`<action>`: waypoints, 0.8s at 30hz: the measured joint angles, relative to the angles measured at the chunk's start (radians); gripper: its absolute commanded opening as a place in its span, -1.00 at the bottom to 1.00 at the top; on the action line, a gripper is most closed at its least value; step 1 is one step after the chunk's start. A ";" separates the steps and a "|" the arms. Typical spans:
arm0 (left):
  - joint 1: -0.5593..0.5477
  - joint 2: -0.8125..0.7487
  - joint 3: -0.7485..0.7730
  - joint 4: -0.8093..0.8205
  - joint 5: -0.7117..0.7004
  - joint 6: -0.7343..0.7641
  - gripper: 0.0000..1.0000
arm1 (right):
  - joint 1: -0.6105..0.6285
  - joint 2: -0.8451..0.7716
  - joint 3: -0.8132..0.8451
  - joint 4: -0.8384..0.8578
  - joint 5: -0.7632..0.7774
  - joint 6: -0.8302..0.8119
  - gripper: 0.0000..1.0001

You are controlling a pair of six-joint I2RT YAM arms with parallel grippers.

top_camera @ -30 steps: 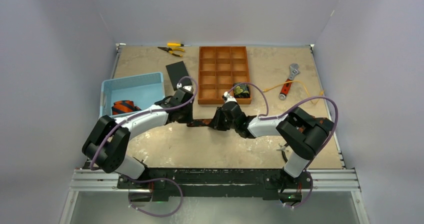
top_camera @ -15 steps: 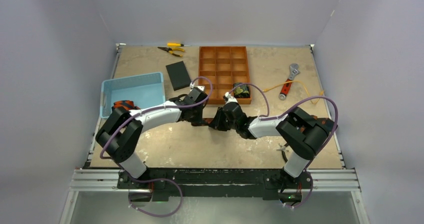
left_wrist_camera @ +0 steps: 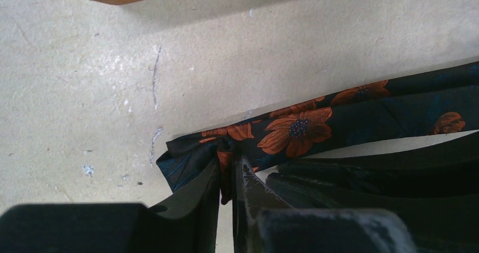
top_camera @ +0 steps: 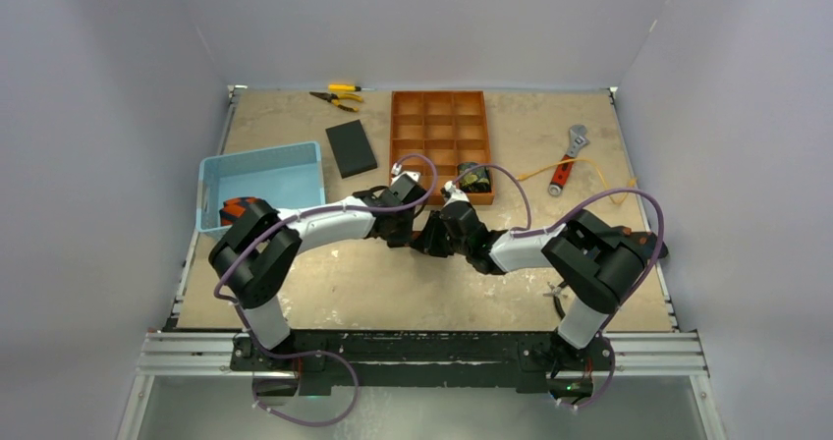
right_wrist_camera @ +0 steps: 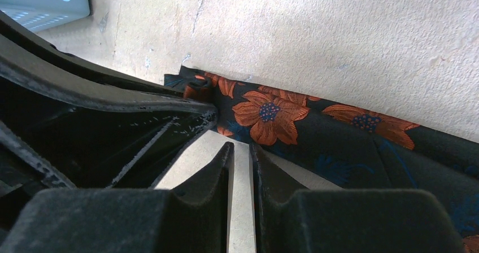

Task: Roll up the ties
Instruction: Roll the tie at the center of the board.

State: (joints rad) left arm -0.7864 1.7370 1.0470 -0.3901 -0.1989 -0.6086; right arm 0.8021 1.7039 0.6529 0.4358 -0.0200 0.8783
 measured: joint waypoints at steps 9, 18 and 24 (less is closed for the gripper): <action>-0.019 0.019 0.030 0.000 -0.003 -0.001 -0.17 | -0.005 -0.003 -0.005 0.004 0.000 -0.002 -0.60; -0.019 0.019 0.031 0.003 -0.011 -0.002 -0.02 | -0.005 -0.037 -0.033 -0.001 0.003 -0.008 -0.43; -0.019 0.018 0.030 0.015 -0.006 -0.011 0.07 | -0.005 -0.081 -0.068 0.007 0.000 -0.013 -0.32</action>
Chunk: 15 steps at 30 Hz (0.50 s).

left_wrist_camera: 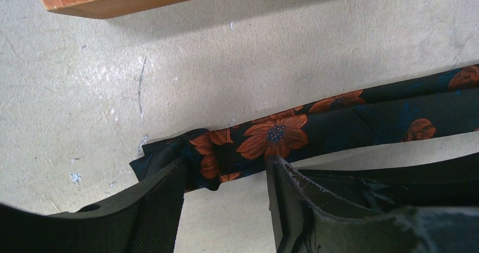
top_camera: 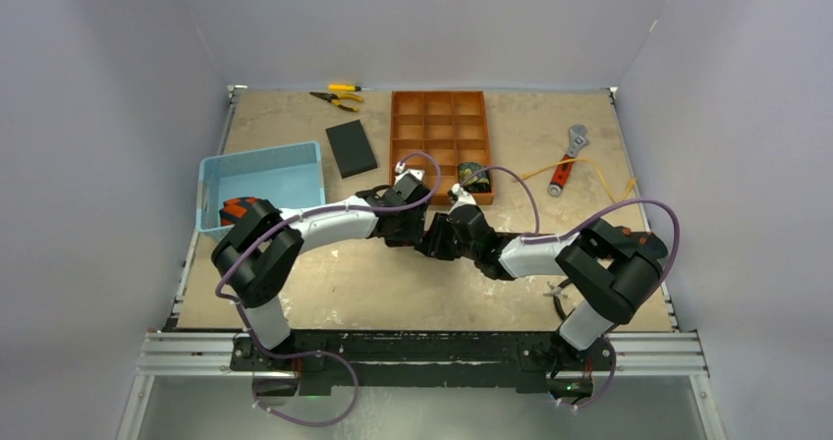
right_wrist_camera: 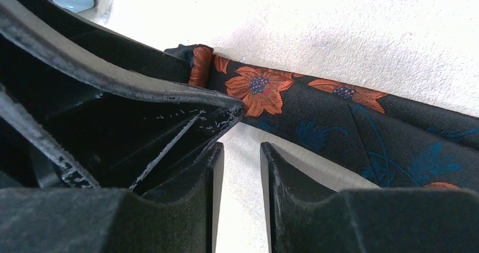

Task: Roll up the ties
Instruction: Roll the tie at the center of the board.

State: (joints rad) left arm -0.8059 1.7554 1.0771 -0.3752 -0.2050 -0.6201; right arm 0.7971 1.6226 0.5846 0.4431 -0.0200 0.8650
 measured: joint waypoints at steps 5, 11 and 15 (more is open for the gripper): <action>0.000 -0.015 0.000 0.004 0.002 -0.007 0.09 | -0.002 -0.016 -0.002 -0.001 0.001 -0.003 -0.32; 0.000 -0.048 0.000 0.010 0.003 -0.015 0.10 | -0.004 -0.032 -0.002 -0.001 0.000 -0.010 -0.31; 0.000 -0.068 -0.002 0.016 0.010 -0.016 0.11 | -0.004 -0.034 -0.002 0.000 0.000 -0.010 -0.31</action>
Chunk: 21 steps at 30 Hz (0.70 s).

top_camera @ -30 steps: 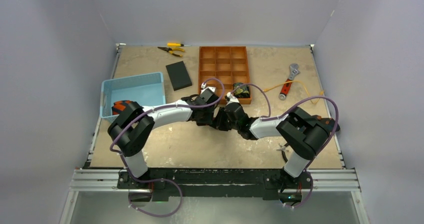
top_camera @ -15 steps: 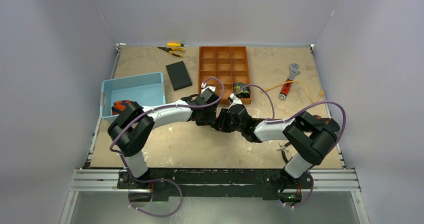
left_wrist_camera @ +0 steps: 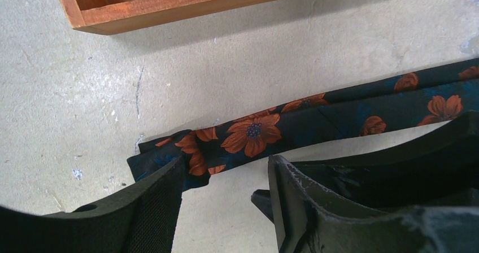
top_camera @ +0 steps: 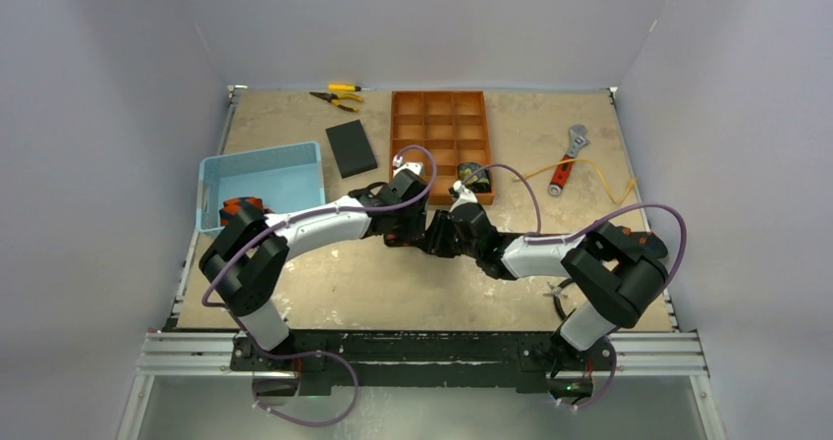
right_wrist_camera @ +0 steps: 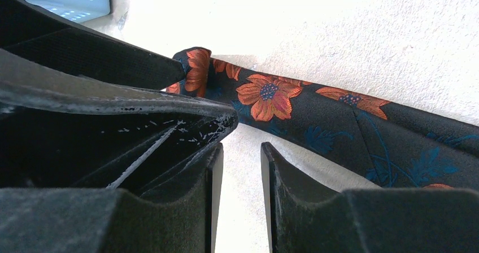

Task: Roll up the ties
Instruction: Roll the tie at the center of the board.

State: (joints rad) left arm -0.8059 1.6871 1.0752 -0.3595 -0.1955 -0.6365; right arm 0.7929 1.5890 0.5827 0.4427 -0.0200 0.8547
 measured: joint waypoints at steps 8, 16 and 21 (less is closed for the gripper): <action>0.000 -0.037 -0.010 -0.002 0.001 -0.007 0.11 | 0.000 0.000 0.000 0.005 -0.004 -0.006 -0.25; 0.010 -0.160 -0.048 0.000 -0.022 -0.008 0.12 | 0.000 0.000 0.023 0.006 -0.017 -0.026 -0.06; 0.039 -0.208 -0.086 -0.002 -0.040 -0.020 0.14 | 0.000 0.000 0.052 0.007 -0.017 -0.036 -0.06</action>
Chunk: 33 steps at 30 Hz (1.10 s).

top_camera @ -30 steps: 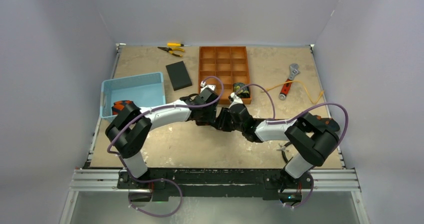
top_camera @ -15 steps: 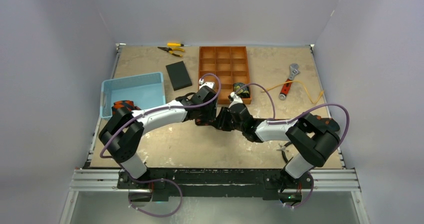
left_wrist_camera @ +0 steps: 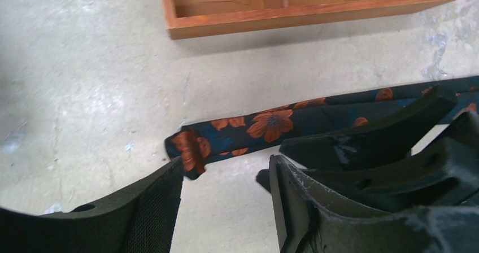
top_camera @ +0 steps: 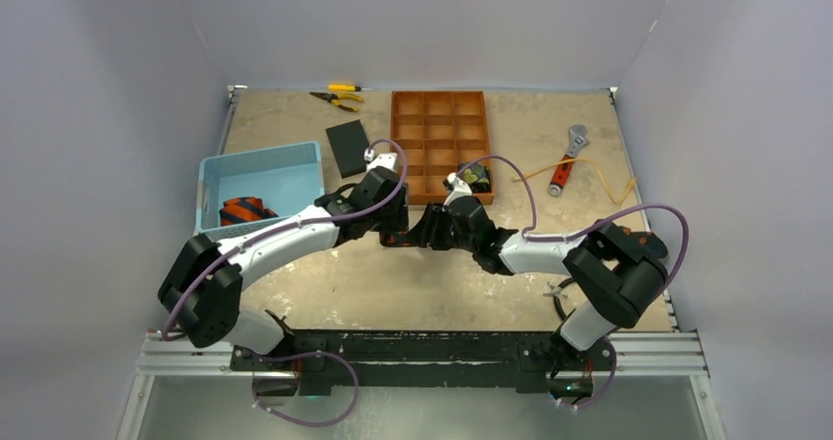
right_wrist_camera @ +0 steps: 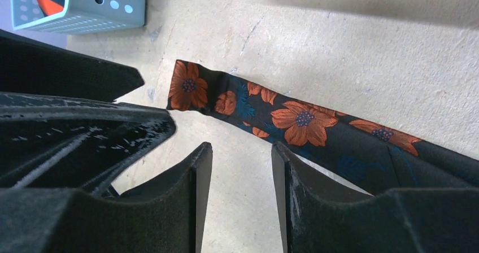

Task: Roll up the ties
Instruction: Roll the tie at the center of the board.

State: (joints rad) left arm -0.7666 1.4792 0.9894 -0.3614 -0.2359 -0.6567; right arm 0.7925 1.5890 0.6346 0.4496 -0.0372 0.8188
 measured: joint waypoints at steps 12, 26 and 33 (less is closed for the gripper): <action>0.211 -0.256 -0.232 0.040 0.109 -0.055 0.24 | 0.000 0.019 0.039 -0.011 -0.012 -0.027 0.20; 0.225 -0.364 -0.271 0.053 0.122 -0.067 0.24 | 0.061 0.145 0.336 -0.203 0.031 -0.087 0.27; 0.234 -0.410 -0.290 0.032 0.086 -0.066 0.24 | 0.080 0.188 0.344 -0.287 0.058 -0.094 0.22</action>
State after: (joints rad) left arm -0.5327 1.0687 0.6991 -0.3290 -0.1497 -0.7227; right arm 0.8726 1.7771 0.9783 0.1623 0.0208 0.7246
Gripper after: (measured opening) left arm 0.620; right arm 0.619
